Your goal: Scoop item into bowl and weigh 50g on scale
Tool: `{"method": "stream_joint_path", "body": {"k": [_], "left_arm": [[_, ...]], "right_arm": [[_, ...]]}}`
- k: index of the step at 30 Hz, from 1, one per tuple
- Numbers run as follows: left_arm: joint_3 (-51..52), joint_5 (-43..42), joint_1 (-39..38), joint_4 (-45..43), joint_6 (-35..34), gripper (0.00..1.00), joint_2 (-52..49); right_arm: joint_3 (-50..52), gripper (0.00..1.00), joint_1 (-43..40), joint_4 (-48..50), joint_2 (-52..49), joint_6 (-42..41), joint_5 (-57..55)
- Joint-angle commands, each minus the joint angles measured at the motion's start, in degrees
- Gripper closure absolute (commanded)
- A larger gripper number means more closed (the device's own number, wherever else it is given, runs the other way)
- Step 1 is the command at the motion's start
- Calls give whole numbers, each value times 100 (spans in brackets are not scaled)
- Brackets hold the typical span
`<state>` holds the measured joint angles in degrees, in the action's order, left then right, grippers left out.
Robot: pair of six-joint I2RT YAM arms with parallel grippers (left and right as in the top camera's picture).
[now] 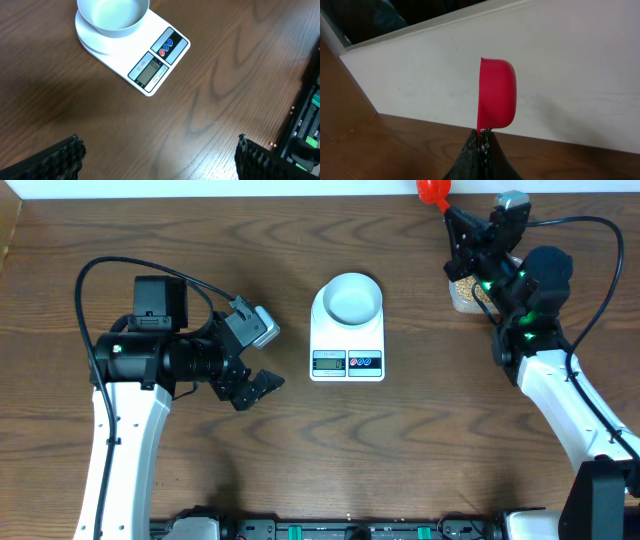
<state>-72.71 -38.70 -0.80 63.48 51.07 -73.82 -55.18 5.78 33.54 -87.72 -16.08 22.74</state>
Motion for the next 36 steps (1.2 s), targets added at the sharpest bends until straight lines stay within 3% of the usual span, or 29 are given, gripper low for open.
{"method": "stream_joint_path", "body": {"k": [1,36], "left_arm": [[-87,-92,24,35,7,2,9],[-87,-74,24,35,-33,2,9]], "right_arm": [[-140,99,-44,7,9,72,39],[-140,99,-46,-313,7,72,164]]}}
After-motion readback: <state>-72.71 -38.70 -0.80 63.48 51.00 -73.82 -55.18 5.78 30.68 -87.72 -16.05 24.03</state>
